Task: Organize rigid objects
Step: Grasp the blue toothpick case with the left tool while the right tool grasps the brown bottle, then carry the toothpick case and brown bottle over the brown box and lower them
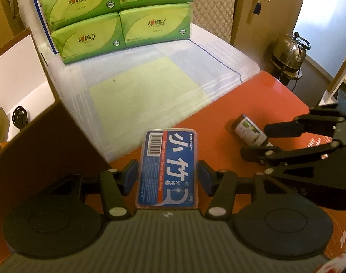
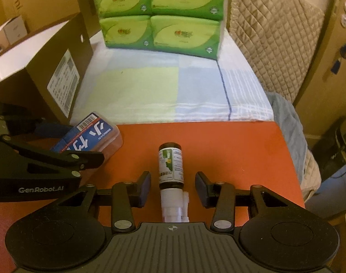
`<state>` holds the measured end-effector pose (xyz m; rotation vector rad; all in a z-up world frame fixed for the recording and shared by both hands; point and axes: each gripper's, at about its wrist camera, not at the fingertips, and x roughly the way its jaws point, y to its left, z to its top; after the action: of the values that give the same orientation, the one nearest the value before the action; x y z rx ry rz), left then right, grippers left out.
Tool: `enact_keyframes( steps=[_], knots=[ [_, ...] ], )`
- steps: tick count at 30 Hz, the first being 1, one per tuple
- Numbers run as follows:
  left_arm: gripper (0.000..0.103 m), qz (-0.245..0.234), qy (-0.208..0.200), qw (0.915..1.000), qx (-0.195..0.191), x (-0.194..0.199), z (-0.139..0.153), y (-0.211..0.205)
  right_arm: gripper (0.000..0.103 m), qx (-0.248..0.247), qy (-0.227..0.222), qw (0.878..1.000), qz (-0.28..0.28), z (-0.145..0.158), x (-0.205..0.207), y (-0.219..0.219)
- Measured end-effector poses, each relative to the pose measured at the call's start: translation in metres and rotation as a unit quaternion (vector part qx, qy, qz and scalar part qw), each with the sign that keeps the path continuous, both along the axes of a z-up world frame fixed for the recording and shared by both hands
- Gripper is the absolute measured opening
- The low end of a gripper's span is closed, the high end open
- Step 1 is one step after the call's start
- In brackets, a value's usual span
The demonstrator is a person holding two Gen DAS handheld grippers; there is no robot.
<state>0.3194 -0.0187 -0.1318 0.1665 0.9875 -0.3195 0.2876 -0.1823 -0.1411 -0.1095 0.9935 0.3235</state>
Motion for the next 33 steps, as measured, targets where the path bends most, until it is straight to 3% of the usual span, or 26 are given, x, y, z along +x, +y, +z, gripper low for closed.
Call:
enact_keyframes(
  steps=[2,3,9,16,21,28,33],
  knots=[
    [0.053,0.004,0.000,1.0000,0.003,-0.007,0.000,0.002,0.023,-0.005,-0.002,1.000,0.007,-0.003,-0.002,0.002],
    [0.053,0.008,0.001,1.0000,0.003,-0.012,0.000,0.004,0.021,-0.007,-0.004,1.000,0.010,-0.003,-0.005,0.002],
    [0.052,0.044,0.005,0.9990,0.009,-0.050,0.003,0.024,0.020,0.005,0.009,0.999,0.033,-0.002,-0.022,0.002],
    [0.052,0.136,0.012,0.9905,0.019,-0.104,0.006,0.058,0.020,0.039,0.033,0.995,0.082,0.005,-0.056,0.010],
    [0.052,0.216,0.013,0.9762,0.018,-0.152,0.007,0.079,0.020,0.036,0.045,0.986,0.154,0.006,-0.081,0.029],
    [0.052,0.318,0.009,0.9481,0.006,-0.212,0.010,0.091,0.020,0.021,0.044,0.965,0.257,0.006,-0.110,0.062],
    [0.053,0.340,0.011,0.9403,0.009,-0.219,0.005,0.086,0.020,0.016,0.037,0.951,0.306,0.008,-0.115,0.081]
  ],
)
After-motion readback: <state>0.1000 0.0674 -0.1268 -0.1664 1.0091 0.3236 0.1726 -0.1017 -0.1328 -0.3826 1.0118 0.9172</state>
